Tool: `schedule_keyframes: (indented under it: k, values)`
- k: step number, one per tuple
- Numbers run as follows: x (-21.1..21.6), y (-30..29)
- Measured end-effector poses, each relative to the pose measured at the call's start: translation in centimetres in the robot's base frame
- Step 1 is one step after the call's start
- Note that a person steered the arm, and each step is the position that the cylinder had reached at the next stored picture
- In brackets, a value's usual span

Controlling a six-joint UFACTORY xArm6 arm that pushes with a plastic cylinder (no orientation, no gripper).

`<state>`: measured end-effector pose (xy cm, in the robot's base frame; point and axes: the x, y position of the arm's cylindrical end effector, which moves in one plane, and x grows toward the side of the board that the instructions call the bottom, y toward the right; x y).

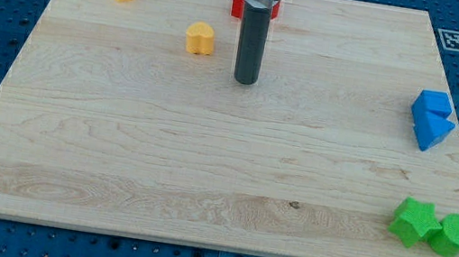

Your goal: Push the yellow heart upwards

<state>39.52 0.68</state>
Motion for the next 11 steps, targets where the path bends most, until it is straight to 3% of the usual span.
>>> schedule_keyframes:
  k: [2,6,8,10,11]
  values:
    - [-1.9,0.0]
    - [-5.0,-10.9]
    - [-3.9,-7.4]
    - [-6.7,-8.0]
    - [-6.9,-5.7]
